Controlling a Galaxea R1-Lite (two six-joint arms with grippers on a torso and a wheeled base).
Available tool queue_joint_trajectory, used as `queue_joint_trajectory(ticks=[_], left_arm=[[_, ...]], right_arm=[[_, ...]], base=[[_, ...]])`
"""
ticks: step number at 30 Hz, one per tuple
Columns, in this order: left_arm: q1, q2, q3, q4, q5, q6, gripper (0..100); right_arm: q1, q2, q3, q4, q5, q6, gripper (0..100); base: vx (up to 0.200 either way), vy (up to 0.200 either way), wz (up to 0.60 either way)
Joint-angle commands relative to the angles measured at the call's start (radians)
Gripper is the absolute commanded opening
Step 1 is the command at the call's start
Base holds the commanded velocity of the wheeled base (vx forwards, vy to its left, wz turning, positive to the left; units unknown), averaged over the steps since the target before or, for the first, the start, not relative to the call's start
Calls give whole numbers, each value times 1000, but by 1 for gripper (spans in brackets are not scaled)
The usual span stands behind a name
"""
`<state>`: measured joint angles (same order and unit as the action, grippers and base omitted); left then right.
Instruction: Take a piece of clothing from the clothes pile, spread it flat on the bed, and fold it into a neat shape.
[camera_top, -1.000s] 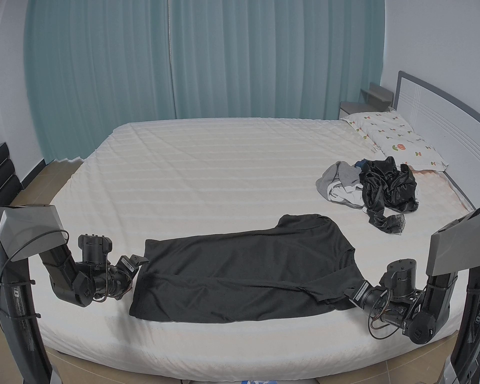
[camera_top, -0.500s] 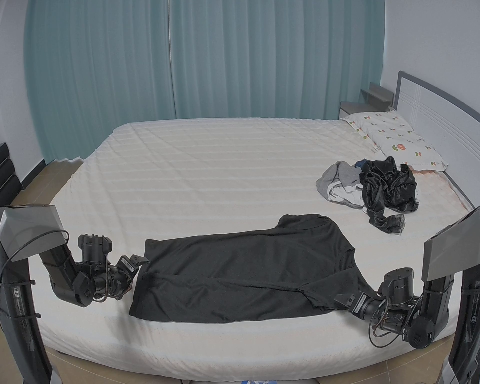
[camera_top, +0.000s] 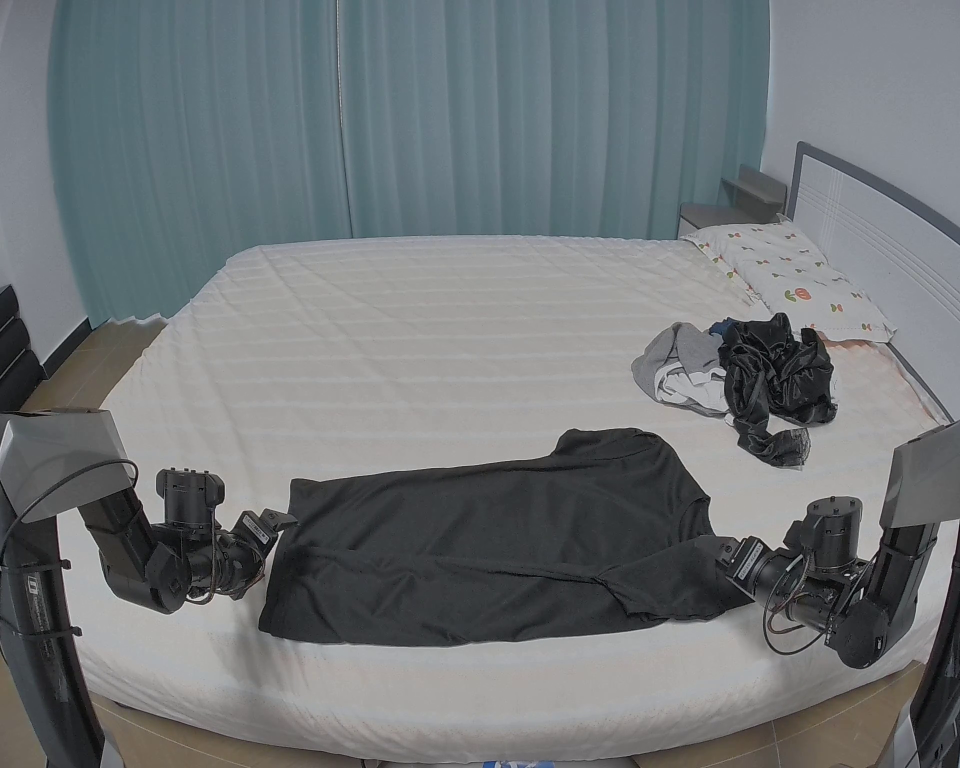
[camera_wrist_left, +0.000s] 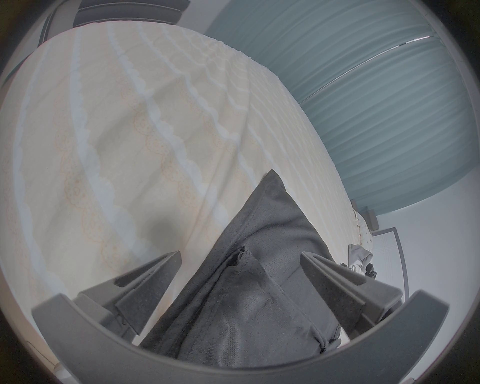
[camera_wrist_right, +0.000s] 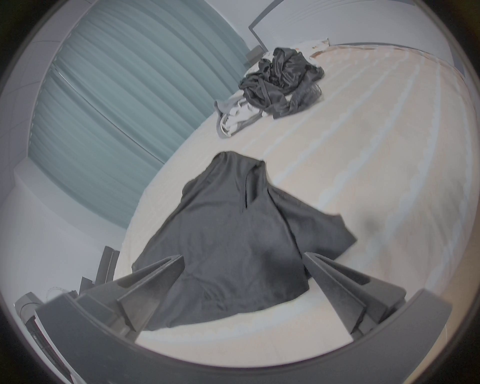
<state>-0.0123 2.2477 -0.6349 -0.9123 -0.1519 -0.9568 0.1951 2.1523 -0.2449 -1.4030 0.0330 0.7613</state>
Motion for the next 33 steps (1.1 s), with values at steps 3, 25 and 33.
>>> queue_joint_trajectory(ticks=[3, 25, 33], left_arm=[[0, 1, 0, 0, 0, 0, 100], [-3, 7, 23, -72, 5, 0, 100], [-3, 7, 23, -72, 5, 1, 100]], right_arm=[[-36, 86, -102, 10, 70, -11, 100], [-98, 202, -240, 36, 139, -34, 100], [-80, 227, -255, 35, 151, -36, 100]], base=[[0, 0, 0], [0, 0, 0], [0, 0, 0]])
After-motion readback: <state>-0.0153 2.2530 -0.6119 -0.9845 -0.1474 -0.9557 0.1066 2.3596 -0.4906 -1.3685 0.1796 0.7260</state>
